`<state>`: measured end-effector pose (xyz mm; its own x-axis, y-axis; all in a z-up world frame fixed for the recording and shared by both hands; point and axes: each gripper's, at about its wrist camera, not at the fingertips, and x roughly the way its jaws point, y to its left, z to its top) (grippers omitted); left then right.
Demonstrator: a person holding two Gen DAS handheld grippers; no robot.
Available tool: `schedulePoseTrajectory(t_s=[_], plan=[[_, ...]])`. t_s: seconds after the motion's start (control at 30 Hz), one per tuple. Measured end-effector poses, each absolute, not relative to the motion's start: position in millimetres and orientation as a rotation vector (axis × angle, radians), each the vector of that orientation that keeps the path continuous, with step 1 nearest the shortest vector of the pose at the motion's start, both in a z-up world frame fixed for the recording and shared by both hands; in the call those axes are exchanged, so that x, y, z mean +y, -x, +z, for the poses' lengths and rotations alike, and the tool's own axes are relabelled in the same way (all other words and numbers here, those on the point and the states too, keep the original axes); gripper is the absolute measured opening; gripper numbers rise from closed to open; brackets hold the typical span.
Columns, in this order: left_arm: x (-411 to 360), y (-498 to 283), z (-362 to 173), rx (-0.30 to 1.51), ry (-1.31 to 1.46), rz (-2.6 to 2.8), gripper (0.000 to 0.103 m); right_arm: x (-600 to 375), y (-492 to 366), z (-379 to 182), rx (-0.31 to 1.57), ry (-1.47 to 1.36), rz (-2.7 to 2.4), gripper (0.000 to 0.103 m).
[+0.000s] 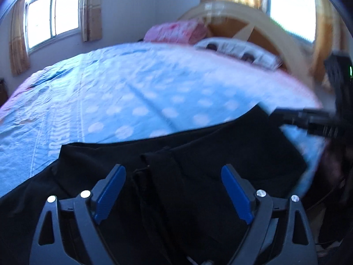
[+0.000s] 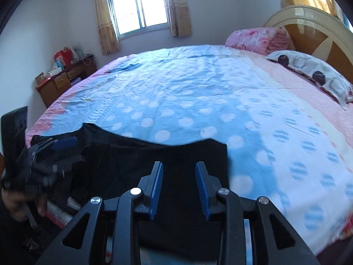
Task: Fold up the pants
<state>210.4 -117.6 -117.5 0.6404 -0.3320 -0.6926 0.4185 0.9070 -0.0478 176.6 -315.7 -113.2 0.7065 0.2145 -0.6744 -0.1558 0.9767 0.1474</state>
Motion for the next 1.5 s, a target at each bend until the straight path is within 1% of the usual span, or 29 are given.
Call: schedulePoseTrajectory(t_s=[0.13, 0.27, 0.37, 0.4, 0.43, 0.47, 0.5, 0.57, 0.67, 0.7, 0.73, 0.9, 1.1, 1.27, 1.47, 1.5], plan=[[-108.5, -230.4, -143.5, 0.856, -0.101, -0.374, 0.091, -339.9, -218.7, -146.2, 0.895, -0.232, 0.182, 0.033], [-107.6, -227.7, -142.8, 0.856, -0.114, -0.364, 0.091, -350.8, -220.5, -152.7, 0.875, -0.298, 0.246, 0.033], [-110.8, -213.9, -124.4, 0.796, -0.099, -0.368, 0.091, -346.2, -210.8, -144.8, 0.865, -0.253, 0.215, 0.033], [-114.0, -209.3, -118.0, 0.773, -0.109, -0.377, 0.092, -344.3, -204.1, -138.9, 0.856, -0.228, 0.189, 0.035], [-116.6, -205.5, -115.0, 0.762, -0.115, -0.383, 0.094, -341.0, -196.7, -132.7, 0.843, -0.192, 0.167, 0.041], [-119.8, -203.7, -113.0, 0.753, -0.117, -0.396, 0.099, -335.4, -187.5, -127.3, 0.827, -0.140, 0.143, 0.044], [-123.4, -202.7, -113.0, 0.745, -0.119, -0.408, 0.101, -330.3, -182.1, -125.2, 0.820, -0.089, 0.122, 0.047], [-132.3, -205.8, -121.9, 0.768, -0.142, -0.408, 0.101, -316.7, -173.2, -130.6, 0.837, 0.034, 0.064, 0.048], [-142.6, -214.3, -146.1, 0.842, -0.173, -0.404, 0.101, -308.1, -172.0, -154.3, 0.885, 0.142, 0.025, 0.048], [-143.9, -215.4, -151.4, 0.857, -0.176, -0.400, 0.102, -306.4, -170.8, -159.5, 0.875, 0.178, 0.014, 0.049], [-144.4, -212.1, -152.4, 0.834, -0.186, -0.402, 0.102, -304.1, -168.0, -160.4, 0.855, 0.199, 0.004, 0.049], [-136.0, -210.4, -146.1, 0.845, -0.138, -0.402, 0.102, -306.3, -165.9, -155.3, 0.853, 0.198, -0.001, 0.049], [-120.5, -191.3, -139.0, 0.829, -0.100, -0.399, 0.102, -298.9, -158.0, -152.0, 0.851, 0.232, -0.019, 0.050], [-119.9, -174.7, -151.8, 0.852, -0.125, -0.406, 0.102, -290.7, -137.8, -149.2, 0.845, 0.274, -0.018, 0.050], [-128.8, -169.0, -161.5, 0.833, -0.199, -0.380, 0.103, -290.5, -130.9, -162.9, 0.843, 0.289, -0.031, 0.056], [-128.7, -168.7, -162.3, 0.829, -0.200, -0.380, 0.103, -292.5, -131.7, -164.0, 0.839, 0.280, -0.036, 0.060]])
